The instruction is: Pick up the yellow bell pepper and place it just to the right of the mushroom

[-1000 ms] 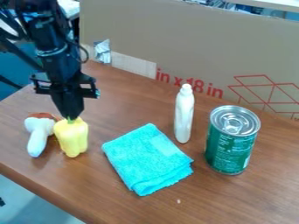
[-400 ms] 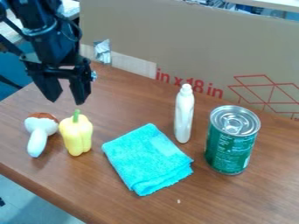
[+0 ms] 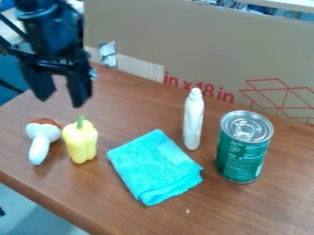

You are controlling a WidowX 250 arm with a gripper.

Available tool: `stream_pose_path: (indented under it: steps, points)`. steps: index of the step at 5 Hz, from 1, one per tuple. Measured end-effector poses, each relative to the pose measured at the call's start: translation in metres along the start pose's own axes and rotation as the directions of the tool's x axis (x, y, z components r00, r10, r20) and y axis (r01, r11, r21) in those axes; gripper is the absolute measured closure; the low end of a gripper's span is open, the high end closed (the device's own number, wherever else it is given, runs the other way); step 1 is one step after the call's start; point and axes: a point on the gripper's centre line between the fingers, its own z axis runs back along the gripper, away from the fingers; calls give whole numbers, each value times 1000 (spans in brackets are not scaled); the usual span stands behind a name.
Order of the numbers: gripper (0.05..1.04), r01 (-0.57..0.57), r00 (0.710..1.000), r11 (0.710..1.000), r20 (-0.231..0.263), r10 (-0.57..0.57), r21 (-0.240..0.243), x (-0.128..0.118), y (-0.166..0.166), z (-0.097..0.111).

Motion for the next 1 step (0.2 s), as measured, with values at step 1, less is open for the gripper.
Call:
stream_pose_path:
  steps: [1]
  points:
    - [79, 144, 989, 989, -19, -144, -30, 2, -47, -4]
